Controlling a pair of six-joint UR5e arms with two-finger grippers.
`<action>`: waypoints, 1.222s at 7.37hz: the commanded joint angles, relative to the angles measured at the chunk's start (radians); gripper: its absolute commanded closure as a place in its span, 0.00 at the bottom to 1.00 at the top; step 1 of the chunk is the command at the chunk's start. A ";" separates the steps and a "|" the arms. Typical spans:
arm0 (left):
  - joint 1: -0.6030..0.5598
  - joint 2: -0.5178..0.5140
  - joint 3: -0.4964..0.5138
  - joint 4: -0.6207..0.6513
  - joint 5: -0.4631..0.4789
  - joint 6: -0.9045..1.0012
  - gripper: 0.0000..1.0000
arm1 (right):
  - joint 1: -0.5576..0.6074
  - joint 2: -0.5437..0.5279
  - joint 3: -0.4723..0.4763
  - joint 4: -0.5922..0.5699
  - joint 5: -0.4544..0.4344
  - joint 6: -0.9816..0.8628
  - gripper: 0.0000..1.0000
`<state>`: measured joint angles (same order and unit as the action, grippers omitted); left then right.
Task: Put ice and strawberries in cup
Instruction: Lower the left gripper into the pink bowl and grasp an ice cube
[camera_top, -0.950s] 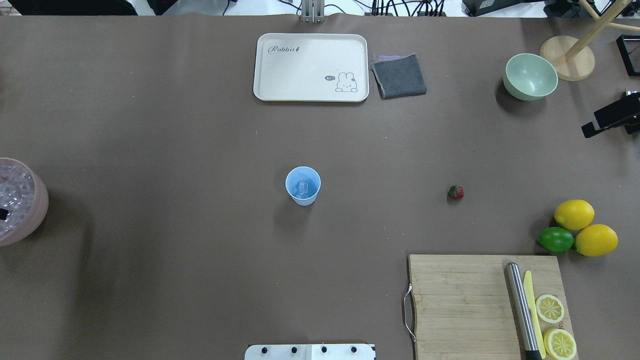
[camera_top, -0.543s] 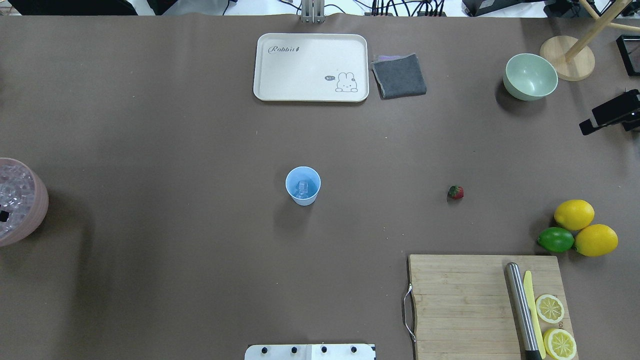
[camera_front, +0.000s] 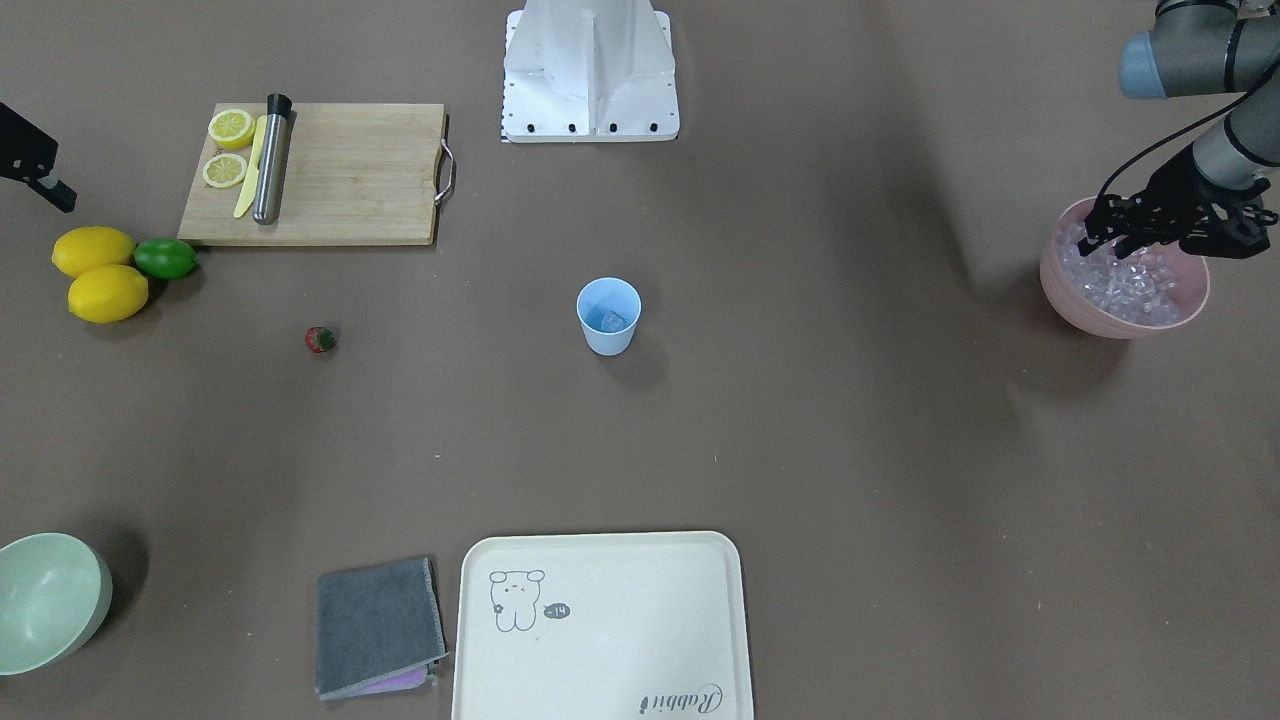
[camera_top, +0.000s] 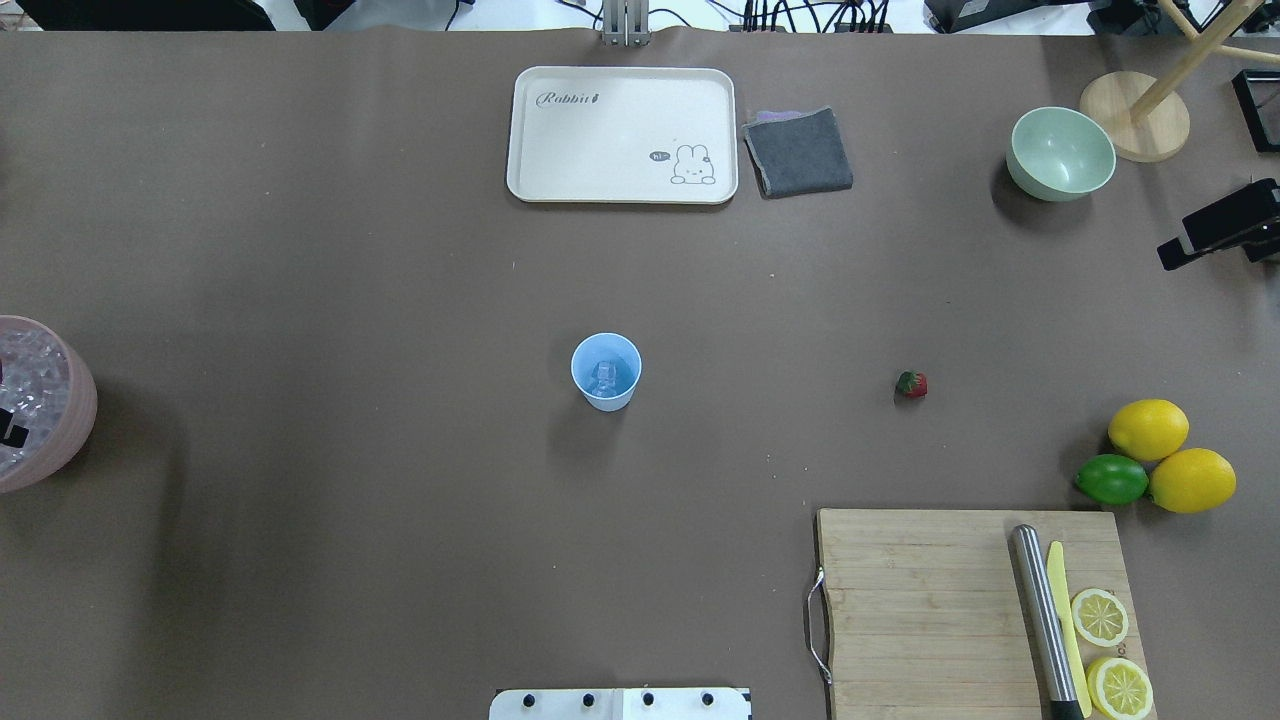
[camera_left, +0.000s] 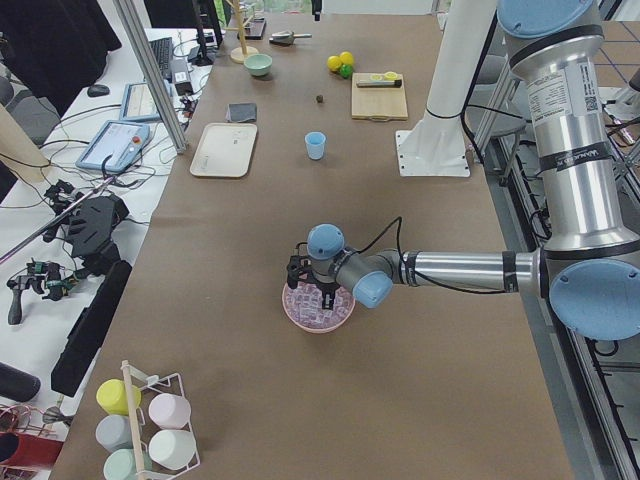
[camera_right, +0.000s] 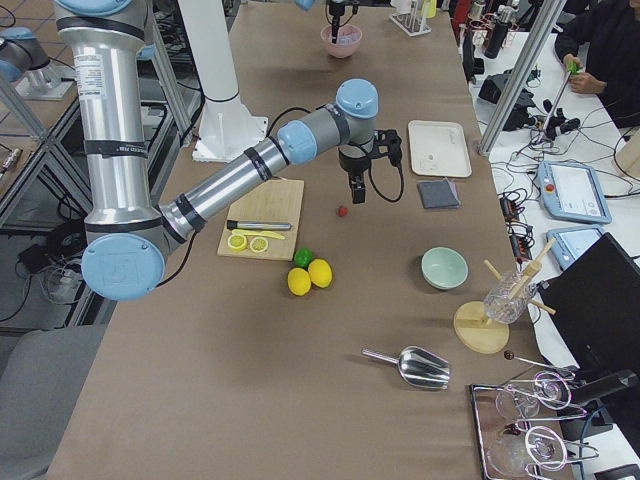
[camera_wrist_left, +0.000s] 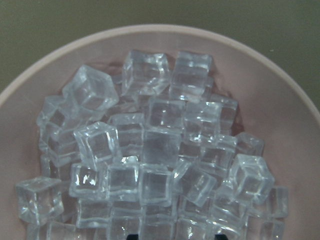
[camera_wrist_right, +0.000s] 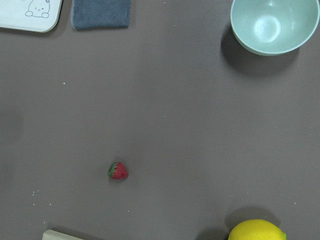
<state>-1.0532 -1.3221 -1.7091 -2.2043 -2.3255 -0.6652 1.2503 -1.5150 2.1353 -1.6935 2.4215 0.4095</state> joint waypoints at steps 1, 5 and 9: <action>0.002 0.000 0.000 -0.002 0.000 -0.002 0.59 | 0.000 0.001 0.000 0.000 0.001 0.000 0.00; 0.002 0.003 0.002 0.000 0.002 -0.007 0.93 | -0.005 0.031 0.002 0.000 0.005 0.076 0.00; 0.001 -0.002 -0.011 -0.002 0.000 -0.001 0.43 | -0.014 0.038 0.002 0.000 0.002 0.095 0.00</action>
<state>-1.0510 -1.3232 -1.7181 -2.2047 -2.3254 -0.6697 1.2372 -1.4778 2.1368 -1.6940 2.4235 0.5030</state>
